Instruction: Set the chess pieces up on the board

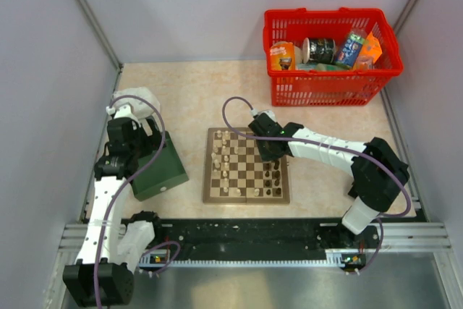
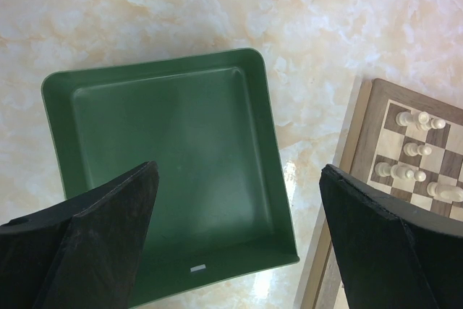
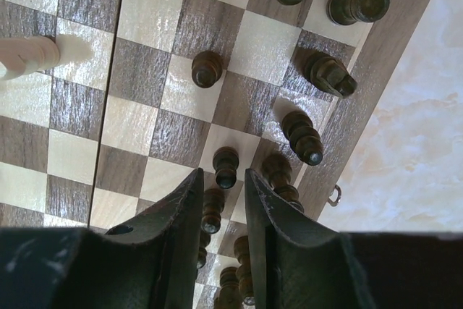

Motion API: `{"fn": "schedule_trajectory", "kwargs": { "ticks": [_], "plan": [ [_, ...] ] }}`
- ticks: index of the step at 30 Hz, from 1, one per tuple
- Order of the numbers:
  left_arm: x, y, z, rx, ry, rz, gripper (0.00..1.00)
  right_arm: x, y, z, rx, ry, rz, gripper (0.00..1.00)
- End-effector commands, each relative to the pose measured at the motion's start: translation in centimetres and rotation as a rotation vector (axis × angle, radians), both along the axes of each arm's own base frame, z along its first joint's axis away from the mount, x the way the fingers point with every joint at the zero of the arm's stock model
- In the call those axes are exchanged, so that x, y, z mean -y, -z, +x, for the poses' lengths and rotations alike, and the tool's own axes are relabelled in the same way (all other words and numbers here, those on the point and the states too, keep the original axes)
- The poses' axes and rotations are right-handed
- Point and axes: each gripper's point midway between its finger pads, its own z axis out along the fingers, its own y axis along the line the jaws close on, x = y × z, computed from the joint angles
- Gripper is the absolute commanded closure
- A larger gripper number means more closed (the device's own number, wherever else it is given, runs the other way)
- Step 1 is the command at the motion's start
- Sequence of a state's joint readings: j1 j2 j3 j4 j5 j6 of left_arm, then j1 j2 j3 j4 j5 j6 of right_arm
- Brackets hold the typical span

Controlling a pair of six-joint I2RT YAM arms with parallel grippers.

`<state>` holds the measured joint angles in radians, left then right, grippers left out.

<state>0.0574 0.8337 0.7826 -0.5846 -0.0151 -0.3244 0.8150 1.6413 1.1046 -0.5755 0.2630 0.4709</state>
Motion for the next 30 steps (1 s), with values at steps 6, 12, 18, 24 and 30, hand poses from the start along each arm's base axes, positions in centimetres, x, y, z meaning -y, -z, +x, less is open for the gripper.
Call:
{"fn": "schedule_trajectory", "kwargs": {
  "ticks": [6,12,18,24,30],
  "plan": [
    [0.3,-2.2,1.1,0.069,-0.031,-0.056,0.01,-2.1,-4.4,2.4,0.101,-0.031,0.084,0.63],
    [-0.2,-3.1,1.6,0.091,-0.086,-0.069,0.01,-2.7,-4.2,3.1,0.097,-0.032,0.078,0.62],
    [-0.3,-4.3,2.3,0.126,-0.114,-0.093,0.01,-3.3,-5.0,3.3,0.098,-0.034,0.105,0.61],
    [-1.1,-3.5,3.7,0.182,-0.178,-0.107,0.01,-3.3,-6.9,3.6,0.083,0.013,0.136,0.52],
    [-1.3,-1.9,3.1,0.144,-0.188,-0.095,0.01,-3.0,-7.2,3.5,0.031,0.038,0.117,0.46]
  ]
}}
